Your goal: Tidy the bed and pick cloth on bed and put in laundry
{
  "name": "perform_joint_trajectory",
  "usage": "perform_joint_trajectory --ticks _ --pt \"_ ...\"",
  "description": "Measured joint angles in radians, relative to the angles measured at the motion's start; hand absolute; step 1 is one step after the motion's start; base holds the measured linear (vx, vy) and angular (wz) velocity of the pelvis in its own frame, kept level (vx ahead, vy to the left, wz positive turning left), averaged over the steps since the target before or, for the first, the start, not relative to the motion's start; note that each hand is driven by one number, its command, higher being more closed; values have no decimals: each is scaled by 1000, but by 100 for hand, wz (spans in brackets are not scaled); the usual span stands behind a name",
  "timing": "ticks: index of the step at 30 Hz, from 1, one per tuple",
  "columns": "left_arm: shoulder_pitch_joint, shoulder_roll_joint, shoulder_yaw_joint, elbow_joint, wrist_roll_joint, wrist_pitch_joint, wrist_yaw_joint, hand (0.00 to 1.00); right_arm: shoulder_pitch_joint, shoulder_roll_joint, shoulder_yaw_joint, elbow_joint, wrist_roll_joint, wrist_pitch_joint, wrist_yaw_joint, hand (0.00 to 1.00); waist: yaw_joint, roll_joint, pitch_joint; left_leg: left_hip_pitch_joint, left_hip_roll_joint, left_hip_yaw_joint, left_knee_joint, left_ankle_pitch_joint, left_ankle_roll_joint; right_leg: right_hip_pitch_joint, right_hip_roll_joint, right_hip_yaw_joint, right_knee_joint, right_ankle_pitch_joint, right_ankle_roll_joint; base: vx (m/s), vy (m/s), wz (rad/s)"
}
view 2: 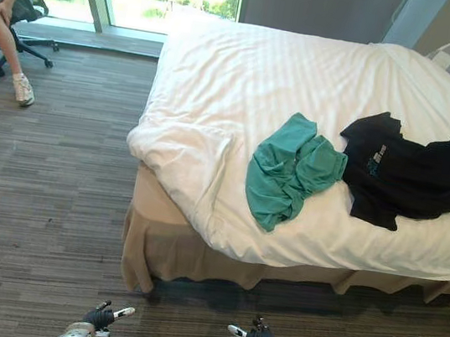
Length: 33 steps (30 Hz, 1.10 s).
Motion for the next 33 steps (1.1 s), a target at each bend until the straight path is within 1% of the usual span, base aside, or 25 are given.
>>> perform_joint_trajectory --ticks 2,3,4,6,7,9,10,12,13,14,15,16,18,20,21,22,23,25,26,28,29,30,31,32,33 --pt "1 2 15 26 -61 -21 9 0 0 0 -2 11 16 16 0 0 -1 -4 -4 13 -14 -8 -28 24 6 10 -6 4 -28 1 5 -67 48 12" --pt "9 -1 36 28 -102 -40 18 0 -3 0 -3 17 26 24 0 0 -2 -2 -1 13 -19 -13 -33 30 8 16 -9 3 -33 0 6 -76 23 11" --pt "14 0 46 28 -118 -51 22 0 -1 -1 -5 18 31 27 0 0 -2 -2 -2 14 -21 -15 -33 33 9 17 -11 3 -35 -3 10 -116 26 13" --pt "30 -1 88 29 -183 -106 59 0 -1 -7 -9 26 59 47 1 0 -2 1 -3 12 -25 -28 -34 37 10 24 -13 4 -36 -13 21 -157 12 19" --pt "34 -3 99 29 -188 -119 69 0 0 -10 -12 26 62 53 2 0 -3 2 -2 11 -25 -32 -34 37 9 30 -11 4 -40 -13 22 -124 1 33" --pt "46 -3 153 21 -192 -181 106 0 18 -30 -48 27 77 84 19 0 0 10 -8 -4 -27 -47 -34 32 7 39 5 27 -68 -13 23 -58 0 34" --pt "46 -2 170 14 -203 -196 111 0 18 -36 -56 27 82 93 26 0 0 13 -8 -8 -29 -50 -34 32 7 41 5 27 -74 -13 23 -18 8 27" --pt "51 12 241 -51 -231 -237 135 0 45 -58 -97 32 96 125 47 0 -1 25 -11 -19 -34 -56 -34 32 7 54 8 27 -102 -12 25 16 20 25" --pt "53 32 272 -108 -228 -260 147 0 55 -67 -121 33 99 142 59 0 0 28 -14 -22 -37 -57 -34 31 9 55 7 29 -108 -12 25 57 28 16" --pt "53 45 286 -138 -226 -273 154 0 58 -70 -129 33 99 149 65 0 -1 28 -14 -23 -39 -57 -34 30 10 56 7 29 -110 -12 25 106 20 8" --pt "51 84 313 -213 -214 -304 174 0 60 -76 -138 34 100 167 79 0 -2 30 -14 -24 -41 -57 -34 25 12 68 7 28 -121 -10 27 111 9 5" --pt "47 108 319 -247 -192 -325 185 0 59 -77 -150 34 102 174 86 0 -2 30 -14 -24 -44 -57 -34 23 11 69 5 28 -122 -6 29 121 -3 7" --pt "19 145 315 -322 -105 -364 239 0 57 -83 -176 33 114 189 102 0 1 30 -18 -24 -48 -58 -34 26 13 75 4 28 -126 6 24 144 -9 8" --pt "-2 161 304 -383 -37 -383 277 0 53 -87 -188 26 125 199 114 0 3 31 -19 -23 -51 -57 -33 24 11 83 3 26 -138 10 21 140 -8 7" --pt "-23 175 291 -443 49 -385 313 0 42 -88 -202 22 129 202 119 0 2 36 -17 -22 -53 -51 -33 24 11 86 3 26 -146 12 19 138 -9 5" --pt "-37 191 265 -476 92 -385 331 0 31 -89 -202 22 129 209 119 0 2 39 -17 -22 -53 -41 -29 25 11 86 3 26 -150 13 17 133 -8 2" --pt "-45 200 251 -502 115 -384 340 0 25 -88 -202 22 130 212 120 0 2 40 -17 -22 -53 -28 -28 25 10 87 4 27 -153 14 16 115 -13 -2" --pt "-81 232 195 -606 254 -373 370 0 12 -88 -202 13 138 219 122 0 2 43 -19 -13 -49 2 -27 26 9 95 8 29 -154 16 12 88 -25 -2" --pt "-92 240 185 -630 296 -365 370 0 10 -88 -201 10 138 220 122 0 2 44 -19 -10 -47 7 -28 26 9 98 10 29 -154 18 9 67 -29 -8" --pt "-136 276 150 -705 412 -325 370 0 -1 -90 -201 3 139 229 119 0 3 48 -20 -8 -44 48 -28 26 9 87 13 52 -152 22 3 29 -12 -23" --pt "-152 287 145 -715 435 -310 369 0 -8 -91 -200 3 139 233 117 0 3 51 -19 -13 -44 57 -28 26 9 76 13 59 -151 23 2 -9 -4 -31" --pt "-202 318 141 -720 464 -265 368 0 -22 -91 -198 -3 139 242 114 0 2 60 -18 -36 -43 65 -28 26 10 46 13 69 -147 23 1 -13 -4 -22" --pt "-234 335 141 -715 471 -249 368 0 -26 -91 -196 -11 139 244 113 0 1 64 -15 -50 -42 70 -28 26 10 28 13 73 -144 24 2 -54 2 -21" --pt "-302 373 139 -696 480 -231 366 0 -33 -91 -193 -16 141 251 109 0 -3 70 -10 -79 -41 81 -27 30 15 -7 15 78 -142 31 -2 -70 11 -13" --pt "-374 408 130 -657 478 -229 363 0 -36 -91 -175 -15 147 259 104 0 -8 73 0 -101 -40 82 -27 41 19 -29 16 80 -142 45 -2 -82 14 -10"
